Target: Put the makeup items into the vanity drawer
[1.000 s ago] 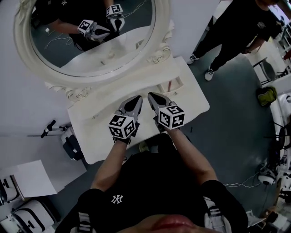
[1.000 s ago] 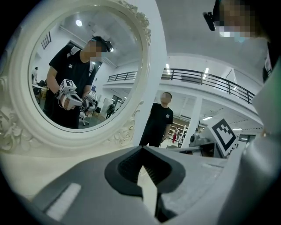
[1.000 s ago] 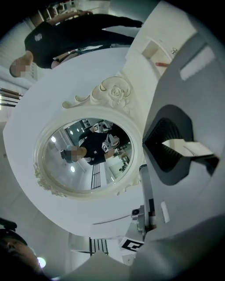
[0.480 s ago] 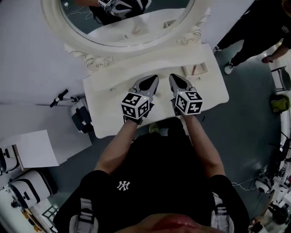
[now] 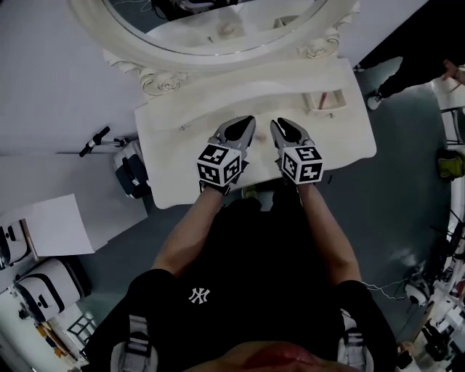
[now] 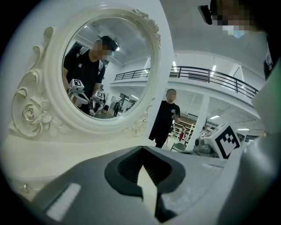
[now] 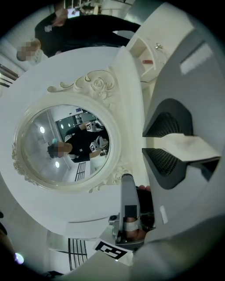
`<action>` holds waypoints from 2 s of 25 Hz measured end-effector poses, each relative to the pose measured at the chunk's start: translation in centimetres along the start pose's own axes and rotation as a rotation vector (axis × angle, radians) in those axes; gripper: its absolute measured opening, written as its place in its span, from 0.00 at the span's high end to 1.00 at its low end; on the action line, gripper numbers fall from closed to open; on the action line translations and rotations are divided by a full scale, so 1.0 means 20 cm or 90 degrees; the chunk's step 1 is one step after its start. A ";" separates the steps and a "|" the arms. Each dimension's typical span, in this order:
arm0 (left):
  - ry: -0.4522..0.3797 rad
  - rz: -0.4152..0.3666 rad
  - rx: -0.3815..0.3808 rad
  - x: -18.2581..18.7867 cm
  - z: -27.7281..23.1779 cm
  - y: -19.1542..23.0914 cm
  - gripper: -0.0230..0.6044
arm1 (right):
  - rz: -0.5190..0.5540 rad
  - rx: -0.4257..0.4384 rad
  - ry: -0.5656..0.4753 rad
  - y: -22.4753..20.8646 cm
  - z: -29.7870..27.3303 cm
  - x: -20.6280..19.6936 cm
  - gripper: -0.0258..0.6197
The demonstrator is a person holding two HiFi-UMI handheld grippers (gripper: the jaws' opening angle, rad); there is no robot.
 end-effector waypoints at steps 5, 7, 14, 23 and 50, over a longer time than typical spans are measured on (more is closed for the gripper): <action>0.006 0.001 0.000 -0.07 0.00 0.02 0.96 | 0.024 0.003 0.025 0.00 -0.02 -0.11 0.76; 0.007 0.000 -0.001 -0.10 0.00 0.04 0.96 | 0.030 0.003 0.032 0.00 -0.03 -0.16 0.74; 0.010 0.010 0.002 -0.20 -0.02 0.07 0.96 | 0.048 0.012 0.075 -0.03 -0.08 -0.32 0.68; 0.017 0.020 0.012 -0.31 -0.07 0.12 0.96 | 0.093 0.028 0.127 -0.08 -0.17 -0.47 0.56; 0.048 0.030 0.002 -0.38 -0.14 0.16 0.96 | 0.214 -0.004 0.176 -0.09 -0.23 -0.53 0.63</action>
Point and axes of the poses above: the fingertips, and each gripper's own axes: z backward along the fingers, y to its left, x out of its top, the point moved 6 cm from there along z, backward along the fingers, and after that the axes turned 4 degrees about -y, right-handed, at the moved point
